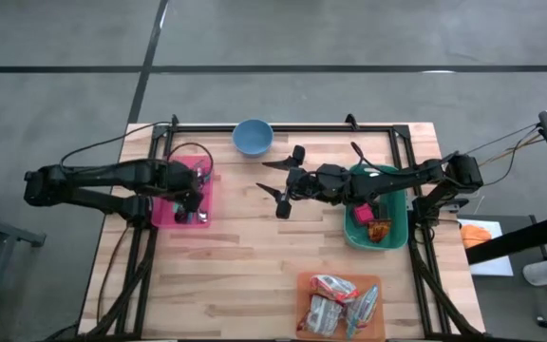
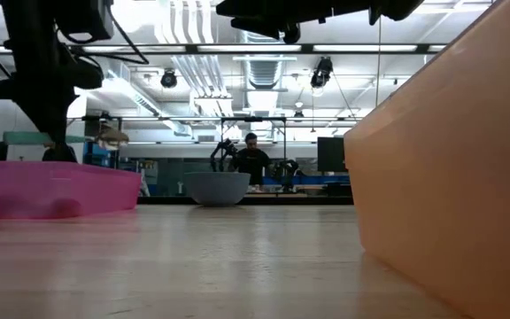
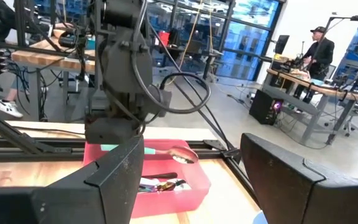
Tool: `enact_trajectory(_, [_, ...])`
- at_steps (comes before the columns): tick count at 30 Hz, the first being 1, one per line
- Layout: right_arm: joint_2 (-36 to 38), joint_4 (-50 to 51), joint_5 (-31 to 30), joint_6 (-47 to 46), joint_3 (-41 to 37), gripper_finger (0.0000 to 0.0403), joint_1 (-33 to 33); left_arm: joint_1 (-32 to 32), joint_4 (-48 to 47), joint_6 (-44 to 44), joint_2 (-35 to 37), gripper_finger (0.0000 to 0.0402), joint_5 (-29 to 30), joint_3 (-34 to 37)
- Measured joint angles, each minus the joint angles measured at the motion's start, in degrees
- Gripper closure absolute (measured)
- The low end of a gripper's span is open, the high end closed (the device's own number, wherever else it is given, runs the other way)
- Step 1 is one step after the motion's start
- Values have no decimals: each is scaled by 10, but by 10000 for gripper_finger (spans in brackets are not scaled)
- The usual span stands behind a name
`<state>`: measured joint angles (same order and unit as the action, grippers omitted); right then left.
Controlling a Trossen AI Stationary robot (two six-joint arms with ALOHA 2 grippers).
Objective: Pick & Place Food Item
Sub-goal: Put the green spoon into the pink bin
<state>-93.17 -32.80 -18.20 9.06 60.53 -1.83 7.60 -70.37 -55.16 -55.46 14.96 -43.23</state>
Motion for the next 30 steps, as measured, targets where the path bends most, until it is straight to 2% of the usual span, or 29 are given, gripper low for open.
enact_trajectory(7, [0, 0, 0, -1, 0, 138, 0, 1, 46, -23, -3, 369, -11, 46])
enact_trajectory(15, [0, 0, 1, -1, 0, 138, 0, 1, 48, -36, -3, 369, -15, 95])
enact_trajectory(25, [0, 0, 1, -1, 0, 138, 0, 3, 52, -37, -3, 369, -8, 102])
enact_trajectory(30, [0, 0, 2, -1, 0, 138, 0, 3, 87, -45, -3, 369, 0, 121])
